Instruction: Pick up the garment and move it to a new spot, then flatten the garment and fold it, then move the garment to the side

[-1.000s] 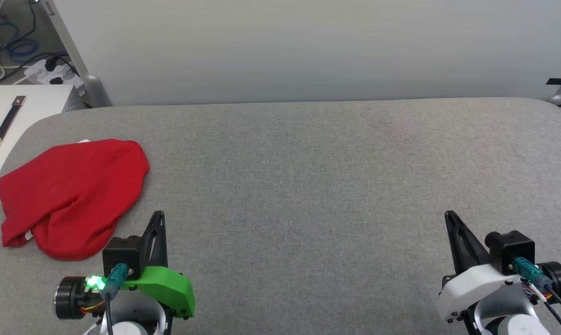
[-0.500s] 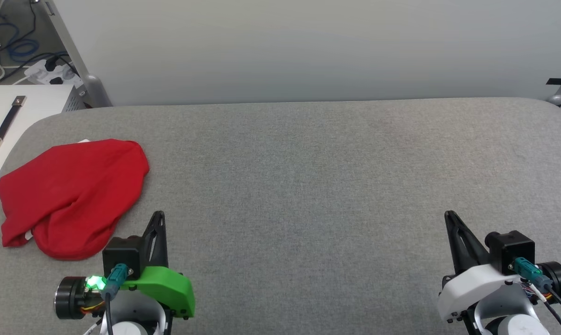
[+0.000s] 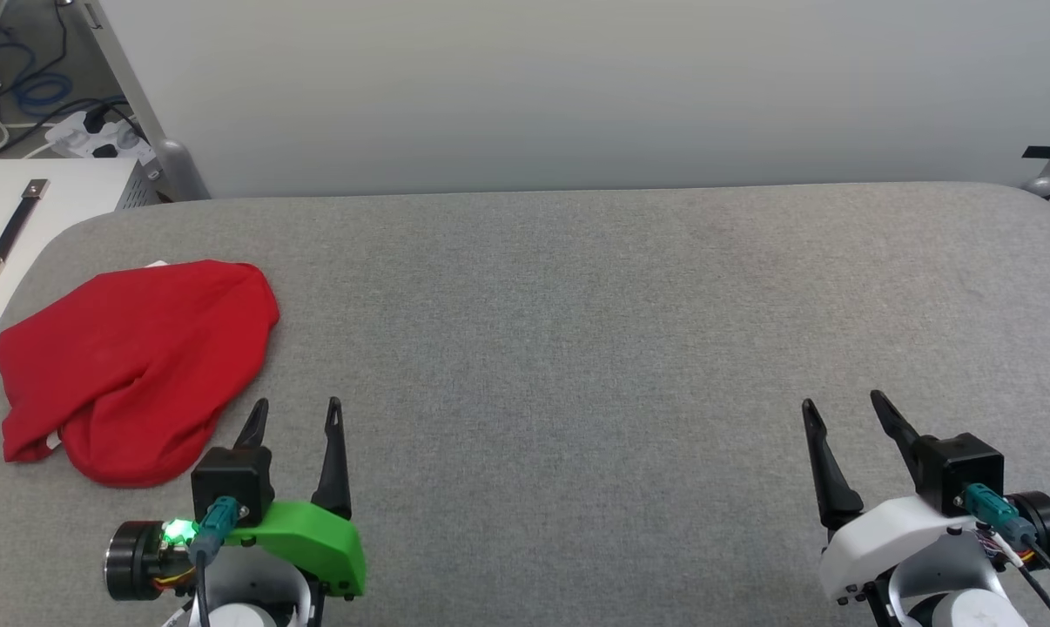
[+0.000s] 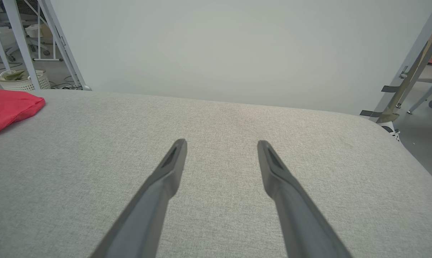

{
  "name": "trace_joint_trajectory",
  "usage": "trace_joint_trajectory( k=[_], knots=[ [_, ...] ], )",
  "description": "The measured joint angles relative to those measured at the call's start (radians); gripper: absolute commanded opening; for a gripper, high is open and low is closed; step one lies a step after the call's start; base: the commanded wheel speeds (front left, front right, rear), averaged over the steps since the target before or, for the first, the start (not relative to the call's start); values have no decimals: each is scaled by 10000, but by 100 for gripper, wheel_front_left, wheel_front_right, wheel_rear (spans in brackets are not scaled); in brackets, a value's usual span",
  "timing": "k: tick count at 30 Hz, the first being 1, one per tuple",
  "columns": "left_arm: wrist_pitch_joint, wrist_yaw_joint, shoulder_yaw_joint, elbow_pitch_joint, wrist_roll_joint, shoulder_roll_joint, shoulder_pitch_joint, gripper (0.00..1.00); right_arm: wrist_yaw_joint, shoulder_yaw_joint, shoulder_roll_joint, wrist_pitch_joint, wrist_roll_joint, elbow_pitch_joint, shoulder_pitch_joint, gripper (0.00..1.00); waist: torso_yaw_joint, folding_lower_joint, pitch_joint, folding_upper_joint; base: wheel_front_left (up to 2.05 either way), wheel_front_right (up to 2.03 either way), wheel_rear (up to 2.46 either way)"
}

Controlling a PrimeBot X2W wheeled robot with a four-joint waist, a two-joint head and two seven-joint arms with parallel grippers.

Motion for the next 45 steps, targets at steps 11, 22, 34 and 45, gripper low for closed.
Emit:
trace_joint_trajectory(
  k=[11, 22, 34, 45],
  knots=[
    [-253, -2, -31, 102, -245, 0, 4, 100, 0, -75, 0, -238, 25, 117, 5, 100, 1, 0, 0, 0, 0, 0, 0],
    [-441, -6, -90, 213, -495, 0, 5, 100, 0, -105, 0, -454, 224, 117, 6, 100, 19, 0, 28, 0, 0, 0, 0],
    [-727, -17, -102, 230, -694, 0, 9, 100, 0, -102, 0, -706, 374, 102, 8, 100, 42, 0, 42, 0, 0, 0, 0],
    [-949, -61, -165, 364, -922, 0, 12, 100, 0, -79, 2, -940, 458, 236, 18, 100, 72, 0, 64, 0, 0, 0, 0]
  ],
)
